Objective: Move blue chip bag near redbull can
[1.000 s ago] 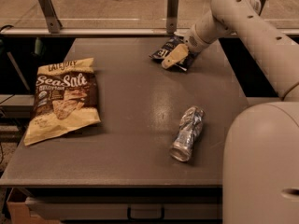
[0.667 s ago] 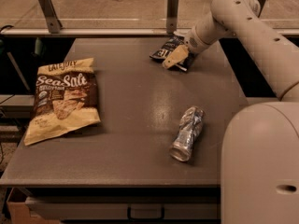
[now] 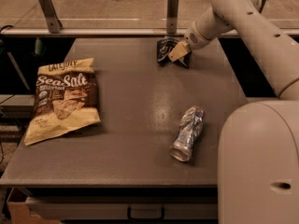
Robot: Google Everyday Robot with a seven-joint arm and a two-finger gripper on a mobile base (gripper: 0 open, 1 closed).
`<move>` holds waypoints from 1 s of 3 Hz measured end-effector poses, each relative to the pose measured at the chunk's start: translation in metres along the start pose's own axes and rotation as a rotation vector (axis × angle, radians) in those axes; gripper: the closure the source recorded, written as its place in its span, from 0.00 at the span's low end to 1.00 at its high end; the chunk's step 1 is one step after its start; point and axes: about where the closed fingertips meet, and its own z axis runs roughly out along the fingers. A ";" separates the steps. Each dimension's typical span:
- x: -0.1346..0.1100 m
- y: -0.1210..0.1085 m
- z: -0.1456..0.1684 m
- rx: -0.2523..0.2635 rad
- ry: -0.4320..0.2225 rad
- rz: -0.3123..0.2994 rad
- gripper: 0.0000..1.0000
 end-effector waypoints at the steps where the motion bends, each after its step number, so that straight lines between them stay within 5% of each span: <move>1: -0.001 0.000 -0.002 0.000 0.000 0.000 1.00; 2: 0.001 0.020 -0.023 -0.031 -0.009 -0.084 1.00; 3: 0.013 0.066 -0.085 -0.090 -0.029 -0.256 1.00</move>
Offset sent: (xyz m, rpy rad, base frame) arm -0.1357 0.0094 0.0739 -0.0630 -0.1276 0.4034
